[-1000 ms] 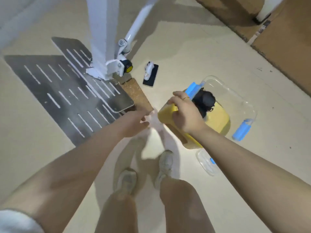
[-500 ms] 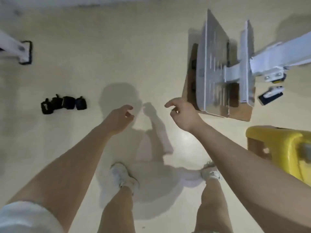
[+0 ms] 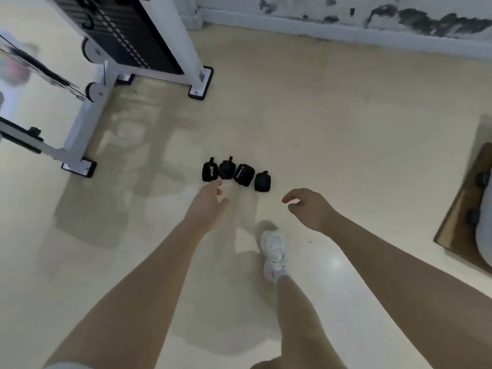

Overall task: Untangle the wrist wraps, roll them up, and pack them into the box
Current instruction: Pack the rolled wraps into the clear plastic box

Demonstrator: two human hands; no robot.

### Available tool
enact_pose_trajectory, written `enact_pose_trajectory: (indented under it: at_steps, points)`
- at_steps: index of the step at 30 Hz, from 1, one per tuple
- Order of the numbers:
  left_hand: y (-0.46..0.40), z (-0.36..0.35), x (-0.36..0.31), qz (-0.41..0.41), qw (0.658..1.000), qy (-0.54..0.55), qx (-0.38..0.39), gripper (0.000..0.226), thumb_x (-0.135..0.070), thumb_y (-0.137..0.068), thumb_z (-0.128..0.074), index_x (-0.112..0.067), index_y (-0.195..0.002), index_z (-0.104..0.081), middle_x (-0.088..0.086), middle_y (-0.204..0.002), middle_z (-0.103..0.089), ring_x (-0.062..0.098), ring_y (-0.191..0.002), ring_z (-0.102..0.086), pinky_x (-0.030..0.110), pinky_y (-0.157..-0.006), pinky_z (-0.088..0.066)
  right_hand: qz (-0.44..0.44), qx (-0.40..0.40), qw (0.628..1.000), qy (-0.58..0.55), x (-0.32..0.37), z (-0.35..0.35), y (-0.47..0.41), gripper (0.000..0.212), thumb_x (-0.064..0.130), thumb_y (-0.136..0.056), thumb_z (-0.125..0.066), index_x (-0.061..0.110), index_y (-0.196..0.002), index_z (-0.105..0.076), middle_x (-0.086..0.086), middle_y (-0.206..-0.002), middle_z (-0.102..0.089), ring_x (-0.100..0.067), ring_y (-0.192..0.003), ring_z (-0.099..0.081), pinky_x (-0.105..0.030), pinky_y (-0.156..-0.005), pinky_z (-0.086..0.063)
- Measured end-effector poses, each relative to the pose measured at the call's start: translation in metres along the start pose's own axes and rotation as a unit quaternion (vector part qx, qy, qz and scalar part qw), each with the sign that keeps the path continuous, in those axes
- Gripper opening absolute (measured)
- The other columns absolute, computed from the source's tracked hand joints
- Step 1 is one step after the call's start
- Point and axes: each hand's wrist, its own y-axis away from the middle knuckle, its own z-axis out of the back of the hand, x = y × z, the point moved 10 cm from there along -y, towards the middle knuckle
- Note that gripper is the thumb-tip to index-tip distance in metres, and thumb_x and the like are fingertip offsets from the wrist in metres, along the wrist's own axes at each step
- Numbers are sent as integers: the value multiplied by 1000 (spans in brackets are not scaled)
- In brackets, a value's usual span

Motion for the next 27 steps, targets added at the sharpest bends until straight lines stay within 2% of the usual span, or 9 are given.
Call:
enact_pose_trajectory:
  at_steps: [3, 7, 10, 12, 16, 20, 22, 24, 27]
  points:
    - [-57, 38, 29, -3, 1000, 7, -4, 50, -19, -94, -49, -16, -142, -35, 2, -133, -47, 20, -111, -51, 28, -84, -42, 5, -9, 1000, 23, 45, -10, -69, 32, 4, -92, -43, 8, -118, -61, -11, -126, -53, -26, -110, -53, -22, -81, -38]
    - [-161, 78, 85, 27, 997, 75, -18, 41, -17, -94, -49, -16, -135, -44, 2, -116, -59, 24, -98, -60, 22, -67, -44, 37, 43, 998, 22, 97, -66, -188, 37, -2, -93, -39, 6, -125, -57, -8, -117, -52, -25, -106, -52, -18, -77, -34]
    - [-223, 86, 132, 75, 986, 139, -47, 38, -15, -92, -49, -14, -130, -49, -1, -96, -61, 25, -99, -62, 32, -84, -49, 29, 67, 995, 67, 104, -119, -259, 38, 8, -94, -44, 8, -131, -51, -10, -129, -53, -24, -113, -52, -18, -79, -34]
    - [-255, 71, 152, 60, 990, 123, -22, 37, -16, -93, -48, -15, -131, -49, -2, -99, -61, 24, -95, -61, 28, -77, -48, 16, 75, 994, 82, 99, -145, -294, 36, 9, -94, -45, 5, -130, -50, -13, -128, -53, -27, -115, -51, -26, -89, -39]
    - [-312, 27, 185, 23, 998, 13, 51, 48, -18, -96, -48, -15, -142, -35, 2, -125, -53, 18, -98, -52, 23, -79, -37, -37, 51, 994, 94, 71, -171, -360, 14, 7, -92, -41, 11, -80, -46, -14, -93, -46, -25, -86, -46, -30, -70, -35]
    - [-382, -9, 227, 42, 997, -32, 49, 62, -19, -94, -50, -13, -149, -21, 6, -148, -33, 26, -122, -47, 29, -97, -36, -124, 4, 992, -16, 23, -193, -422, 20, 13, -93, -43, 3, -110, -48, -12, -97, -51, -28, -85, -50, -27, -57, -37]
    - [-418, -32, 251, 43, 995, -55, 65, 67, -19, -92, -52, -13, -150, -19, 5, -153, -27, 28, -126, -46, 33, -103, -34, -187, -16, 973, -135, -2, -217, -444, 22, 22, -92, -50, 5, -106, -49, -7, -87, -53, -22, -75, -50, -24, -53, -34]
    - [-450, -59, 273, 46, 993, -57, 91, 70, -19, -91, -56, -10, -150, -19, 7, -153, -27, 29, -129, -42, 33, -104, -34, -235, -32, 952, -195, -28, -246, -469, 34, 30, -89, -55, 2, -108, -51, -5, -86, -54, -18, -74, -50, -25, -59, -36]
    - [-491, -97, 300, 62, 989, -51, 125, 74, -28, -81, -70, -7, -141, -32, 11, -140, -40, 29, -125, -45, 32, -94, -41, -277, -47, 945, -167, -53, -280, -510, 53, 34, -88, -57, -2, -126, -47, -17, -122, -53, -31, -108, -53, -32, -80, -40]
